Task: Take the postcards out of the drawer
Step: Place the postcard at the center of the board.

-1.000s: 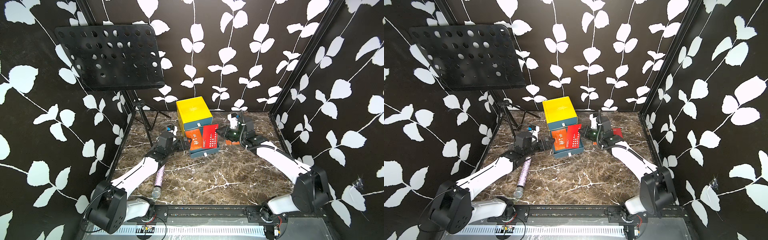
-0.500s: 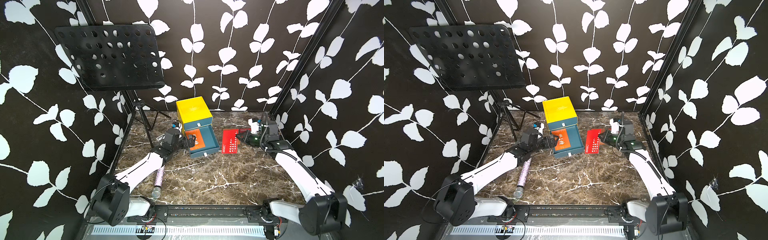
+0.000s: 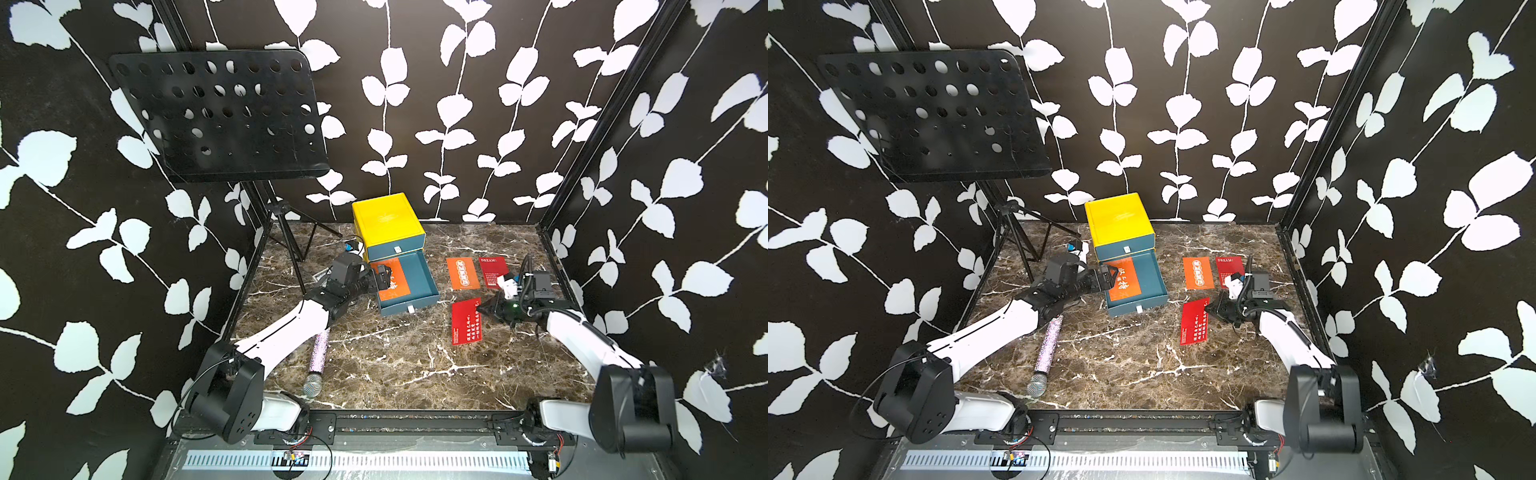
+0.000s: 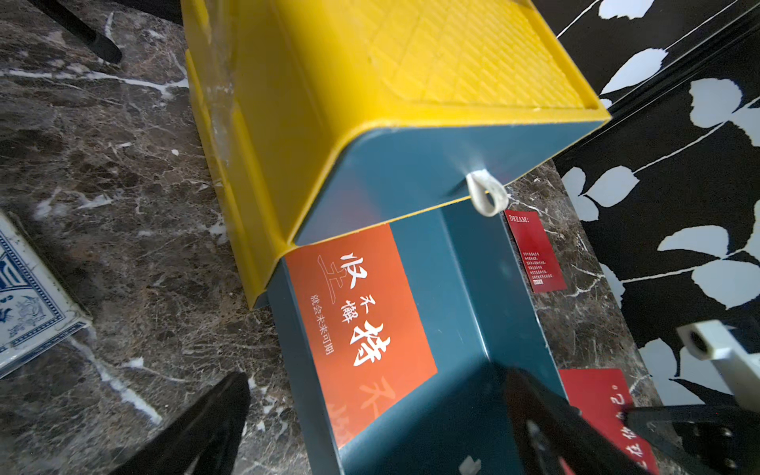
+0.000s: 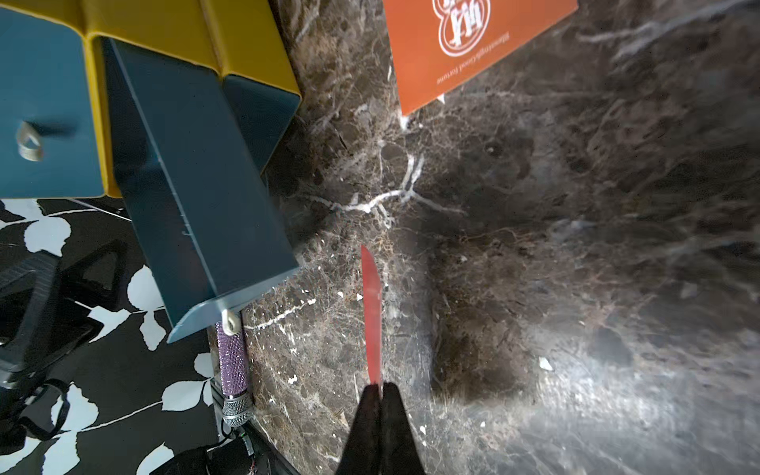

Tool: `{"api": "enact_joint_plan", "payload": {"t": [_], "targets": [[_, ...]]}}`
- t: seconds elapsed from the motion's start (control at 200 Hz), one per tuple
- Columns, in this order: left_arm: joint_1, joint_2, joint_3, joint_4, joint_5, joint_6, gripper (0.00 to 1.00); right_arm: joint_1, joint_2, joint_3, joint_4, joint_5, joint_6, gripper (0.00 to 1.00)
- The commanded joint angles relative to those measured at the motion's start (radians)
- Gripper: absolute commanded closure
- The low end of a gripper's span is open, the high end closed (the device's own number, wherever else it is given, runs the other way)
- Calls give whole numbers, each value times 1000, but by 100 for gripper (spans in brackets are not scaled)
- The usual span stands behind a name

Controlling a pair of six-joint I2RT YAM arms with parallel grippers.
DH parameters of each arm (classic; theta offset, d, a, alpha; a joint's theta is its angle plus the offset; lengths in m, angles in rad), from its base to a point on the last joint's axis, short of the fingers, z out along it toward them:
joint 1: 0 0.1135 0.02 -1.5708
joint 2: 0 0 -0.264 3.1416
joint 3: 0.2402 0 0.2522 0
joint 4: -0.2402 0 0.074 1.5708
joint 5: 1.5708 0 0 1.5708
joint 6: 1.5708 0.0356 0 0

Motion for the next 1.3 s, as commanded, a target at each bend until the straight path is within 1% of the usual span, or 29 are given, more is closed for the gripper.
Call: {"api": "enact_joint_plan", "payload": {"t": [0.0, 0.15, 0.33, 0.47, 0.52, 0.555, 0.645, 0.725, 0.74, 0.845, 0.98, 1.155, 1.295], "targets": [[-5, -24, 11, -7, -16, 13, 1, 38, 46, 3, 153, -55, -3, 100], [-5, -33, -2, -5, -24, 13, 1, 100, 158, 27, 229, -43, 12, 100], [-5, -49, -12, -8, -38, 21, 1, 112, 250, 15, 294, -31, 25, 100], [-5, -54, -22, -8, -48, 25, 1, 111, 265, -5, 267, 7, -14, 100], [-5, -52, -22, -8, -46, 26, 1, 112, 295, -4, 245, 27, -34, 100], [-5, -50, -20, -8, -45, 27, 1, 111, 296, -3, 223, 50, -49, 96], [-4, -50, -20, -8, -44, 30, 1, 112, 285, 13, 160, 113, -85, 81], [-5, -54, -22, -9, -48, 35, 1, 112, 281, 40, 89, 184, -117, 73], [-4, -54, -22, -10, -49, 36, 1, 111, 248, 45, 78, 198, -123, 72], [-5, -61, -24, -15, -58, 48, 1, 112, 183, 80, 8, 267, -142, 68], [-3, -64, -34, -14, -68, 60, 1, 132, 94, 114, -20, 287, -126, 64], [1, -61, -60, -2, -66, 59, 1, 215, 7, 164, 13, 308, -83, 56], [19, -64, -87, 21, -40, 44, 1, 298, -8, 214, 87, 331, -47, 50]]}}
